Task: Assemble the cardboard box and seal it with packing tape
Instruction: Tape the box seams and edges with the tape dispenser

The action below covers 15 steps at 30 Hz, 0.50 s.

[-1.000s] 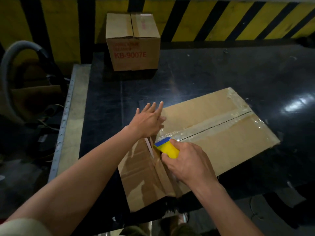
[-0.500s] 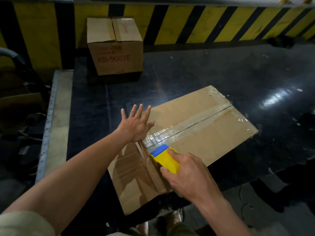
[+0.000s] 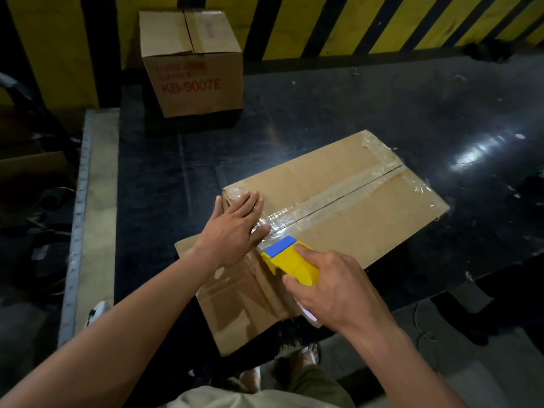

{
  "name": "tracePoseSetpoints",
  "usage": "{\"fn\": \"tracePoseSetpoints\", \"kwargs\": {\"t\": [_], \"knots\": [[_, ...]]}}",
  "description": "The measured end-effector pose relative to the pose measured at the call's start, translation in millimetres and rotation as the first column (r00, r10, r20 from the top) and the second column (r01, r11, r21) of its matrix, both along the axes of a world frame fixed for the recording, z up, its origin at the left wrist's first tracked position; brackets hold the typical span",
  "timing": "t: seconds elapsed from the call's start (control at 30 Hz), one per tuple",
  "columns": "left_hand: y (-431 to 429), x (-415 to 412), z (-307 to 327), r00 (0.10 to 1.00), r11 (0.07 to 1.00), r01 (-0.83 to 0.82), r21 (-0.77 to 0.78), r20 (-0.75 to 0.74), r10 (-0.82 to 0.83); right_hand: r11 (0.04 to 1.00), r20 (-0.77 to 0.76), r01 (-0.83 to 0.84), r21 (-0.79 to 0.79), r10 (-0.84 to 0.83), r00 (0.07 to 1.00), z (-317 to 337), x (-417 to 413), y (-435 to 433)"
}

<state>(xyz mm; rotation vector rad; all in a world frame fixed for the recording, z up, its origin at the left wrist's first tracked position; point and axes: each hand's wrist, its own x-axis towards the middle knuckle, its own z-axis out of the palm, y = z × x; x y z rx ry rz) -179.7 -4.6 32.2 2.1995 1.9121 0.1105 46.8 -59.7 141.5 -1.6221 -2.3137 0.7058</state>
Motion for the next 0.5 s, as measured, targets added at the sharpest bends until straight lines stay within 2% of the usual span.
{"fn": "tracePoseSetpoints", "kwargs": {"t": [0.23, 0.3, 0.43, 0.5], "knots": [[-1, 2, 3, 1.000, 0.999, -0.006, -0.046, -0.001, 0.006, 0.998, 0.019, 0.048, -0.044, -0.047, 0.999, -2, 19, -30], [-1, 4, 9, 0.999, 1.000, -0.014, -0.023, -0.046, 0.013, 0.998, 0.046, 0.053, -0.021, -0.052, 0.998, -4, 15, -31], [-7, 16, 27, 0.997, 0.993, 0.027, 0.117, -0.076, -0.018, 0.998, 0.022, 0.062, -0.019, -0.062, 0.998, -3, 13, -27], [-16, 23, 27, 0.996, 0.996, 0.040, 0.074, -0.082, -0.034, 0.999, 0.021, 0.051, -0.018, -0.051, 0.998, -2, 13, -25]]}}
